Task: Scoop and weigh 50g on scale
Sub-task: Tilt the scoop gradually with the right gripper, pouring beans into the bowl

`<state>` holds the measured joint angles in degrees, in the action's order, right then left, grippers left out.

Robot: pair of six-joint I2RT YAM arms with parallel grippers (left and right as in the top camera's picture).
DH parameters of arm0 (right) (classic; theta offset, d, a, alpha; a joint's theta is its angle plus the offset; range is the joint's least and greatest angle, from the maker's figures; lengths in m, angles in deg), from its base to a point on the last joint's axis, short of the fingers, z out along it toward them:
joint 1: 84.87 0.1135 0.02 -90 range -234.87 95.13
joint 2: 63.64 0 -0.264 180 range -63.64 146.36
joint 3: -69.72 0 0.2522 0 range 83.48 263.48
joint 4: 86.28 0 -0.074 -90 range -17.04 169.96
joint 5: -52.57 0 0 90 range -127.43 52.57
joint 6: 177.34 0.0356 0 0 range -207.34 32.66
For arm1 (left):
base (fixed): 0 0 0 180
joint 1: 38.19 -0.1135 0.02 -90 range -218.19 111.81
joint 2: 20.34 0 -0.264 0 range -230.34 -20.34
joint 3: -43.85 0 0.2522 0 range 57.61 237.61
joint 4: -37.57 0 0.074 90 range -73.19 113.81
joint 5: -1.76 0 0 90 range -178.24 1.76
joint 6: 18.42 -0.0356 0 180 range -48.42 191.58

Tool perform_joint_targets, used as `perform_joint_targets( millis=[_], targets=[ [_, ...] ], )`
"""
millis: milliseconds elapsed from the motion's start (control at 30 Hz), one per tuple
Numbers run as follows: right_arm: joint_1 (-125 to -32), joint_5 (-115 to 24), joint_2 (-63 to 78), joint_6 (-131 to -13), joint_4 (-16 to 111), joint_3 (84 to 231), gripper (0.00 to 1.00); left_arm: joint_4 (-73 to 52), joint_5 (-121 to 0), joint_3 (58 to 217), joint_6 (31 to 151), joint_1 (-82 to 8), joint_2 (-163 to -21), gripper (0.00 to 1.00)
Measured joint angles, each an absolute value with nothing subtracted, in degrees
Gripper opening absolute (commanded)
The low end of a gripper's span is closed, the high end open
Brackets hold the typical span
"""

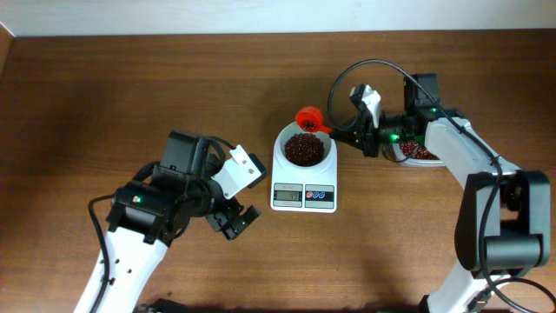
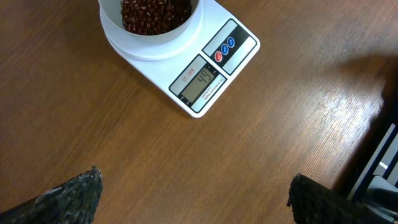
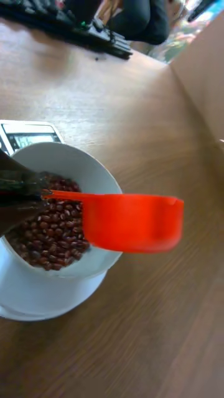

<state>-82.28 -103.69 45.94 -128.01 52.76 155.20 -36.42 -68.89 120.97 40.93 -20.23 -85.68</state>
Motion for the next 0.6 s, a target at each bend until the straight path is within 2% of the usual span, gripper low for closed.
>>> perform_joint_targets(
  millis=[467,600],
  targets=[
    [-82.13,-107.37,45.94,-125.03,52.46,155.2,0.04,-36.42,-68.89,120.97,40.93,-20.23,-85.68,0.99],
    [-81.69,-101.81,45.94,-123.74,52.98,155.2,0.04,-36.42,-68.89,120.97,40.93,-20.23,-85.68,0.99]
  ],
)
